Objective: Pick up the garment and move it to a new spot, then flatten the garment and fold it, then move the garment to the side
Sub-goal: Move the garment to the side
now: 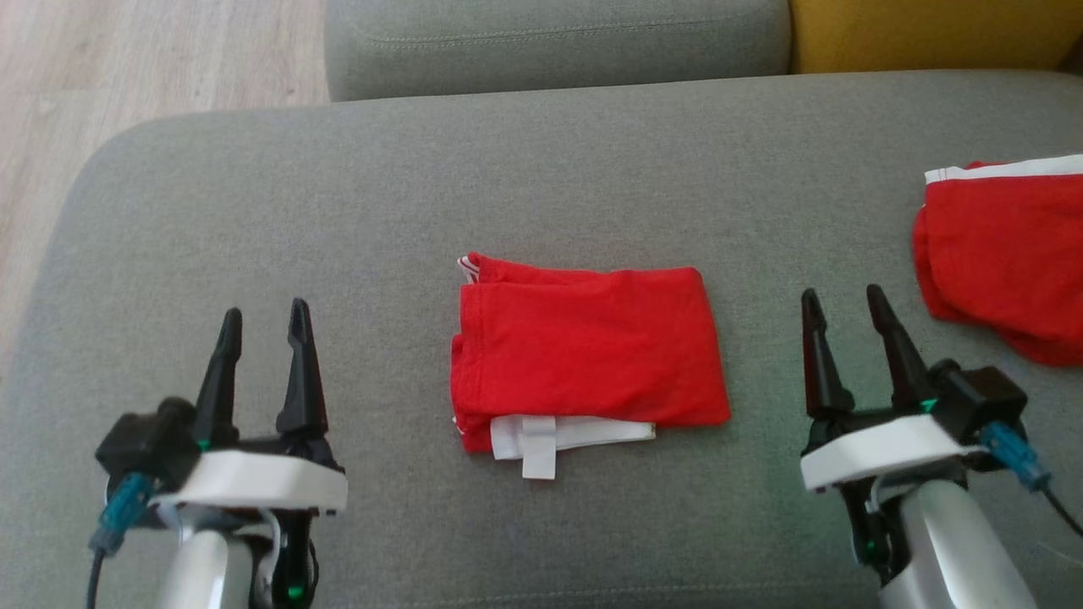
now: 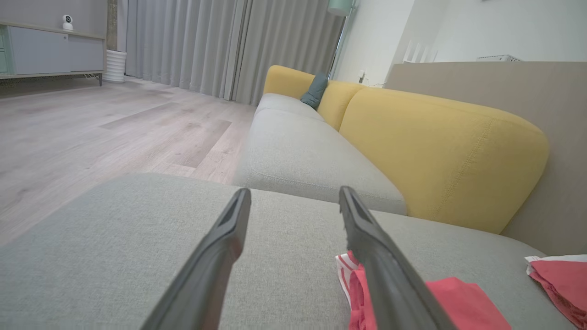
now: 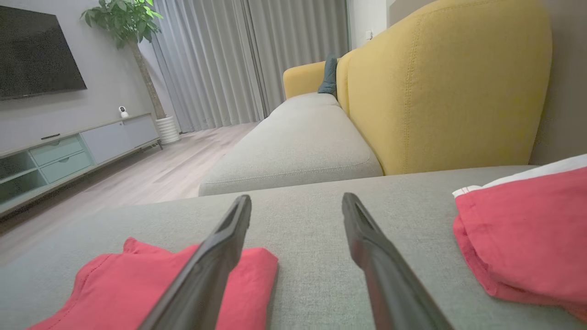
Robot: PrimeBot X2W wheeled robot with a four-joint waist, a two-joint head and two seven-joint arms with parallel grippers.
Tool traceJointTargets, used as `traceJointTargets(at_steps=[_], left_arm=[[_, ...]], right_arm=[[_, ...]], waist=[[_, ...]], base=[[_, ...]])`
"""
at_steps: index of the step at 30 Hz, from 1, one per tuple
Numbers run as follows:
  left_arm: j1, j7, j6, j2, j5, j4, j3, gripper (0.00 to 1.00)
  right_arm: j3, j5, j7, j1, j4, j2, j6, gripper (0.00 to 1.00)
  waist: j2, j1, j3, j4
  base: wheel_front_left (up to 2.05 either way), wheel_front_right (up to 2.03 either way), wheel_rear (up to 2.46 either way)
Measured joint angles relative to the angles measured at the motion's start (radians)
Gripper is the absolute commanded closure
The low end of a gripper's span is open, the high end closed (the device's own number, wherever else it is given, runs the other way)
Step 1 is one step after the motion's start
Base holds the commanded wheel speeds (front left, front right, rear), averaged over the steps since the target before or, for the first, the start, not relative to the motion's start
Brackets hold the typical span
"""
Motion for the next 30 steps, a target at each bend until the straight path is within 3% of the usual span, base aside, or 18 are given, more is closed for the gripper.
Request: traceJointTargets(at_steps=[12,19,30], left_arm=[[0.024,-0.001,-0.003,0.0,0.0,0.006,-0.026,0.0],[0.011,-0.001,-0.012,0.0,0.0,0.021,-0.037,0.0],[-0.017,-0.001,-0.02,0.0,0.0,0.028,-0.055,0.0]], right_arm=[[0.019,0.022,0.0,0.021,-0.018,0.005,0.0,0.0],[0.063,0.115,0.006,0.009,0.121,0.006,0.0,0.0],[0.136,0.228,0.014,-0.143,0.371,0.005,0.0,0.0]], waist=[[0.0,0.0,0.017,0.012],[0.0,0.0,0.053,0.029],[0.0,0.0,0.112,0.079]], base=[[0.0,0.0,0.0],[0.0,0.0,0.0],[0.0,0.0,0.0]])
